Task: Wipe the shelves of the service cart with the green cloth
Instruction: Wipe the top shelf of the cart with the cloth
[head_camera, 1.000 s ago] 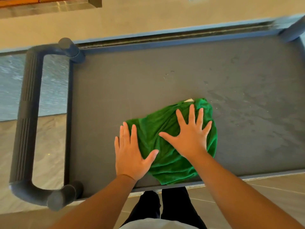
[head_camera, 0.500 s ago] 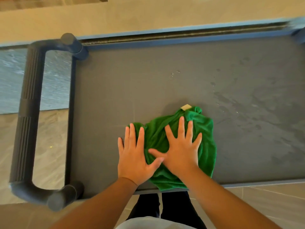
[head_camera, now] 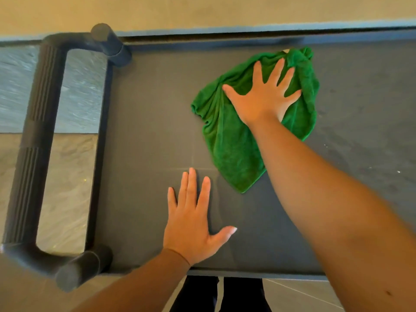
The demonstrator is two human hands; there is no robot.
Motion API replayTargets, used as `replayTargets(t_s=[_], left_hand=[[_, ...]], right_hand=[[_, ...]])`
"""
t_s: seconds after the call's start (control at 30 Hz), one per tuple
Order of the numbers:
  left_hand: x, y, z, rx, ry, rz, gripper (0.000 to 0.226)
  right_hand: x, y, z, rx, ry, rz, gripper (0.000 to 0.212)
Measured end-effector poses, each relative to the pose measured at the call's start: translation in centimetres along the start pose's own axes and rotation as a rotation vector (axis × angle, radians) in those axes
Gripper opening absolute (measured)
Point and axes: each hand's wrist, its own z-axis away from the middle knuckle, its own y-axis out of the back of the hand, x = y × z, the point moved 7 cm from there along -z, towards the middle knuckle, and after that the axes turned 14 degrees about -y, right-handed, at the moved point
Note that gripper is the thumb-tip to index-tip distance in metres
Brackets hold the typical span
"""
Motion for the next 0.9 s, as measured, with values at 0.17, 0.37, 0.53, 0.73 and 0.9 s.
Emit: replayTargets(t_s=[0.17,0.37,0.53,0.73,0.9], left_hand=[[-0.2,0.2,0.1,0.03,0.044,0.038,0.102],[-0.6,0.4,0.2,0.04,0.093,0.064,0.102],[-0.7,0.7,0.3,0.047,0.116,0.091,0.105],[-0.1,0.5,0.6,0.051,0.064,0.097,0.105],[0.0,0.2,0.4,0.044,0.045,0.094,0.105]], right_hand=[[2.3,-1.0,4.2,0.041,0.104,0.047,0.104],[7.5,-3.9,15.0,-0.024,0.168,0.133,0.104],[12.5,-6.2,24.3,-0.119,0.173,0.157,0.104],[12.9,-6.2,24.8,-0.159,0.138,0.126,0.102],[11.2,-5.6,20.7,-0.167,0.162,0.18,0.1]])
